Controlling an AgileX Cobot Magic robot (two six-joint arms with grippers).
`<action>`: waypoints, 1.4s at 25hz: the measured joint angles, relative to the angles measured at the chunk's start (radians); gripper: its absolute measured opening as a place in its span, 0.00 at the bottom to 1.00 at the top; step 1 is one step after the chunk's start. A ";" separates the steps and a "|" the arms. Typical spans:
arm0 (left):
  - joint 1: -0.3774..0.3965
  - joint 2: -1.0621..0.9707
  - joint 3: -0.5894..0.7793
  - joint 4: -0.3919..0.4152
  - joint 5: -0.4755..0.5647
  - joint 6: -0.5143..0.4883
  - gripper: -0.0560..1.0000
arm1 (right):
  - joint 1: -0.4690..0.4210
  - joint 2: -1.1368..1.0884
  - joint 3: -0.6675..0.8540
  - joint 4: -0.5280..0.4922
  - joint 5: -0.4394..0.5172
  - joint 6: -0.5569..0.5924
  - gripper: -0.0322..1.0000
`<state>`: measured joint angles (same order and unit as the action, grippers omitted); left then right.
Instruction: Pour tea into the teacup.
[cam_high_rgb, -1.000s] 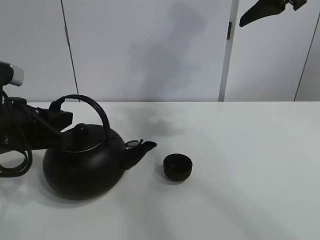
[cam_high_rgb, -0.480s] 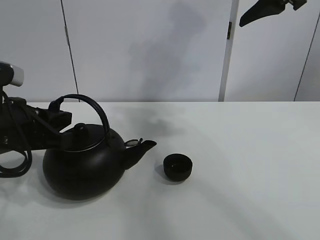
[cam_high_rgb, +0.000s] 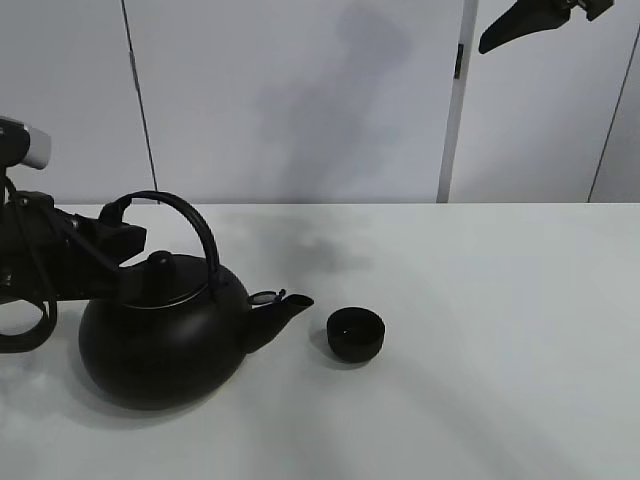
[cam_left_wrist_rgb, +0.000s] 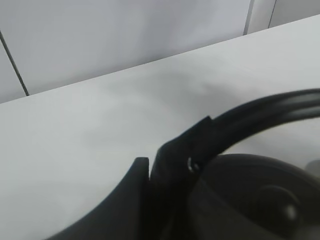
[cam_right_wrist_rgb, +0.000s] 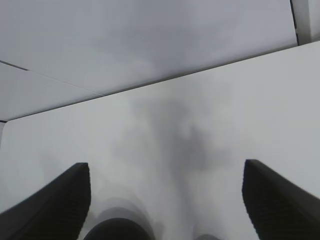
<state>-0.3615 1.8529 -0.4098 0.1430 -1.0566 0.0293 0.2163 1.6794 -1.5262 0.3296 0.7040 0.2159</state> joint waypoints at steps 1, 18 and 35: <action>0.000 -0.004 0.000 0.002 0.005 0.000 0.16 | 0.000 0.000 0.000 0.000 0.000 0.000 0.58; -0.009 -0.040 -0.148 0.095 0.062 0.000 0.15 | 0.000 0.000 0.000 0.000 0.000 0.000 0.58; -0.032 -0.040 -0.278 0.105 0.264 0.007 0.15 | 0.000 0.000 0.000 0.000 -0.001 0.000 0.58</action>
<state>-0.3931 1.8129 -0.6874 0.2479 -0.7930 0.0362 0.2163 1.6794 -1.5262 0.3296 0.7029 0.2159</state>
